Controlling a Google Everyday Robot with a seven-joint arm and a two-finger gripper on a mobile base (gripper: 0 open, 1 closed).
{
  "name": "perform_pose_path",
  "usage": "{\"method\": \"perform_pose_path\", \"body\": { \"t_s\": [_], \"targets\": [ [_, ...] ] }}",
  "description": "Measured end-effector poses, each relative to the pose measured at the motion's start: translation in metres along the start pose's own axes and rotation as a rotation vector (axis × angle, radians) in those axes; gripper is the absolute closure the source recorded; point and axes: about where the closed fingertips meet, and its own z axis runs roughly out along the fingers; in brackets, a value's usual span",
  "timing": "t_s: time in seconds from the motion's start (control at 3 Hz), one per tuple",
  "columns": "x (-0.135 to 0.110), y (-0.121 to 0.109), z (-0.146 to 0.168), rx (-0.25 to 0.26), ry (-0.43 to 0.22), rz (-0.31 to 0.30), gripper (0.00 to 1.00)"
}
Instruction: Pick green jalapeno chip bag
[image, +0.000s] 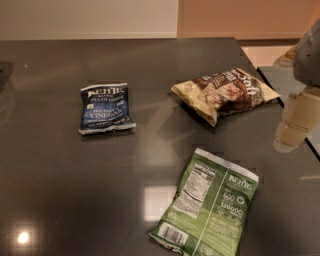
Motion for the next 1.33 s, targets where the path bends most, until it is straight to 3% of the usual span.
{"method": "perform_pose_path", "body": {
  "t_s": [0.33,0.67,1.33],
  "targets": [
    [0.0,0.0,0.0,0.0,0.0,0.0,0.0],
    [-0.01,0.01,0.005,-0.025,-0.018,-0.083,0.0],
    [-0.042,0.06,0.044,-0.186,-0.1,-0.451,0.0]
  ]
}}
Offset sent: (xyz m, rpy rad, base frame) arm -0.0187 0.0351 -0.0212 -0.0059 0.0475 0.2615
